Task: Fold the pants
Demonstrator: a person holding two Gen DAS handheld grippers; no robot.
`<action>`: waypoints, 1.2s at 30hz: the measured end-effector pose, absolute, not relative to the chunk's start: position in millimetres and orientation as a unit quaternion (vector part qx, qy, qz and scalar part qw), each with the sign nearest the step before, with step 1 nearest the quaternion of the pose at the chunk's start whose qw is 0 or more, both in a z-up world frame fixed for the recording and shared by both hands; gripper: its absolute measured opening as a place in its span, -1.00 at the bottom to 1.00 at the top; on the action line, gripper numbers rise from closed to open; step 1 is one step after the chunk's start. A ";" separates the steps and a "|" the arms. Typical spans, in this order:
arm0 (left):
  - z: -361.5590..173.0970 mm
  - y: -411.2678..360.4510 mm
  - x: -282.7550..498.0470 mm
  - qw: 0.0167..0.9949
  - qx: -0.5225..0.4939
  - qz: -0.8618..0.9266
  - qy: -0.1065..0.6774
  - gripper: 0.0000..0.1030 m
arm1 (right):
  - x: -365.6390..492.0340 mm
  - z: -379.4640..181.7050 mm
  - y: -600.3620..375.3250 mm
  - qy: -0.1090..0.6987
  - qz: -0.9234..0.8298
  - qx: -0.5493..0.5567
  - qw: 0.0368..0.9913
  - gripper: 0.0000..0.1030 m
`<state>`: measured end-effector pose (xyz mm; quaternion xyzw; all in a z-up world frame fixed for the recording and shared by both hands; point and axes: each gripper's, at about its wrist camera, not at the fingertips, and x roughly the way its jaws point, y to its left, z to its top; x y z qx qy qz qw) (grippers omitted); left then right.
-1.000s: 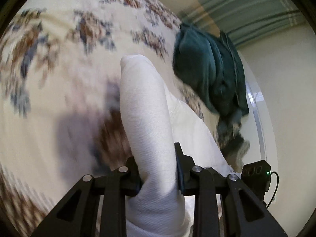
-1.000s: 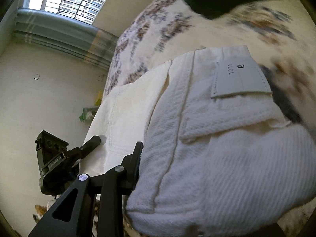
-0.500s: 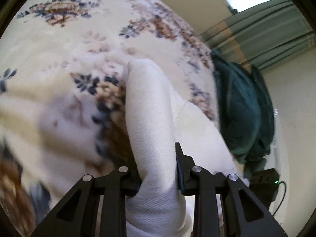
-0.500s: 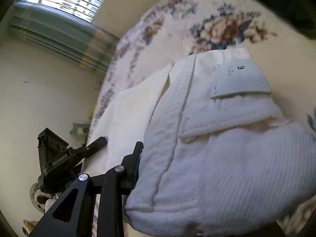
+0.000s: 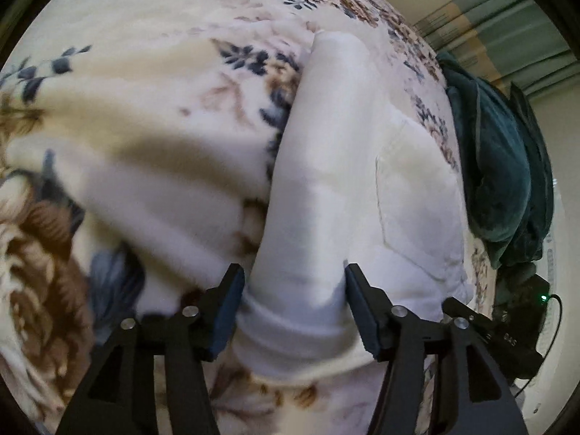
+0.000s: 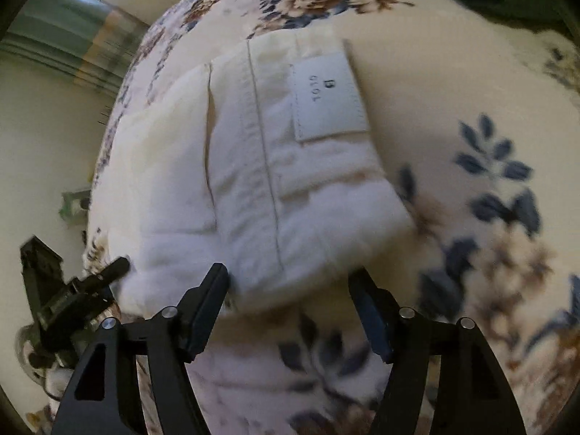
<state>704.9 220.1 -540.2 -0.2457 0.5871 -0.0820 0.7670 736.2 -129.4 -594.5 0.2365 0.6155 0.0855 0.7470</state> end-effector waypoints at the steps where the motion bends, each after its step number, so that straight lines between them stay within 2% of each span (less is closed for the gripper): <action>1: -537.6 220.3 706.4 0.765 -0.243 -0.075 0.591 0.08 | 734.1 -591.3 -128.4 0.619 0.078 0.220 0.750 0.40; 4: -522.9 208.4 702.7 0.771 -0.191 -0.045 0.606 0.12 | 721.4 -568.0 -118.6 0.620 0.046 0.142 0.771 0.43; 5: -514.3 200.1 700.1 0.776 -0.157 -0.032 0.610 0.18 | 718.1 -560.9 -116.6 0.615 0.036 0.124 0.778 0.53; 6: -504.2 190.8 696.5 0.782 -0.122 -0.020 0.610 0.36 | 713.5 -549.2 -113.4 0.606 0.018 0.094 0.790 0.70; 8: -486.0 174.5 688.0 0.794 -0.080 -0.010 0.602 0.46 | 705.0 -529.3 -106.2 0.592 -0.004 0.056 0.804 1.00; 9: -477.0 167.5 681.4 0.799 -0.066 -0.010 0.597 0.58 | 700.5 -517.5 -104.8 0.584 -0.014 0.043 0.810 1.00; 11: -457.4 153.6 668.4 0.807 -0.040 -0.005 0.589 0.67 | 692.8 -493.7 -99.3 0.569 -0.035 0.025 0.821 1.00; 15: -417.8 136.0 641.6 0.819 -0.011 0.008 0.574 0.67 | 662.8 -441.8 -102.2 0.544 -0.056 0.011 0.837 1.00; 36: -156.2 89.4 463.9 0.888 -0.005 0.023 0.459 0.67 | 435.2 -114.2 -141.3 0.426 -0.044 -0.003 0.903 1.00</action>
